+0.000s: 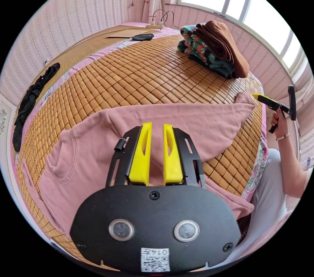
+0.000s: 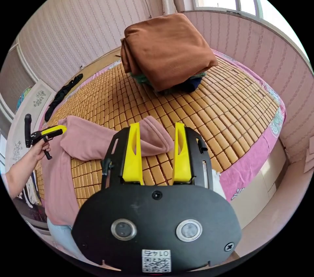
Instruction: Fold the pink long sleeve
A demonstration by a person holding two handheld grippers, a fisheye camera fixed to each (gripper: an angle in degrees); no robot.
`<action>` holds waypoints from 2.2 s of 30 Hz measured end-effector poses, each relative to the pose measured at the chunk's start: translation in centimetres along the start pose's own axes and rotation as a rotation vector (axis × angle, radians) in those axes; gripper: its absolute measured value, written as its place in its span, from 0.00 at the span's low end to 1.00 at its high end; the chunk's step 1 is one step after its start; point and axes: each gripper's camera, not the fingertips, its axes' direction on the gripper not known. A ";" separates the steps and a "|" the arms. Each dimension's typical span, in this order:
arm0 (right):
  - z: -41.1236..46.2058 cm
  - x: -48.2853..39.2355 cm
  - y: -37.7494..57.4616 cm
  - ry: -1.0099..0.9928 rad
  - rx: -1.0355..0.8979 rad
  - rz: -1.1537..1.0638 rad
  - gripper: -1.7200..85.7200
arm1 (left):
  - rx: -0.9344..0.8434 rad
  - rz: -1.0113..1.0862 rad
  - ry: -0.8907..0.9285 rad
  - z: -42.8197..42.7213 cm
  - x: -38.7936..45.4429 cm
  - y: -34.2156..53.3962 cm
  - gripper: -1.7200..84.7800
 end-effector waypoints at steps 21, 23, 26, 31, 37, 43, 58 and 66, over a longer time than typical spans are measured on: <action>-3.5 11.8 2.7 -0.705 0.035 -0.148 0.05 | 0.147 -0.006 0.076 -1.3 -0.8 -3.4 0.06; -2.9 13.8 3.4 -0.633 0.133 -0.030 0.05 | 0.130 -0.065 0.073 0.0 -1.2 -4.4 0.06; 0.6 16.5 5.1 -0.607 0.169 0.173 0.12 | 0.025 -0.110 0.022 3.4 -1.1 -5.2 0.06; 3.5 13.7 3.4 -0.520 -0.020 0.080 0.18 | -0.066 -0.148 -0.001 6.6 -0.5 -5.9 0.07; 6.1 9.8 2.5 -0.248 -0.214 -0.019 0.07 | -0.108 -0.085 -0.085 7.4 0.7 -6.4 0.08; 4.4 12.7 3.6 -0.222 -0.170 0.097 0.03 | 0.047 -0.129 -0.005 4.8 -0.3 -6.4 0.05; 3.8 9.0 3.3 -0.181 -0.114 0.124 0.03 | -0.162 -0.150 0.099 3.2 0.3 1.6 0.01; 3.2 5.6 2.7 -0.104 -0.116 0.131 0.02 | -0.094 -0.197 0.133 1.0 -1.3 2.5 0.01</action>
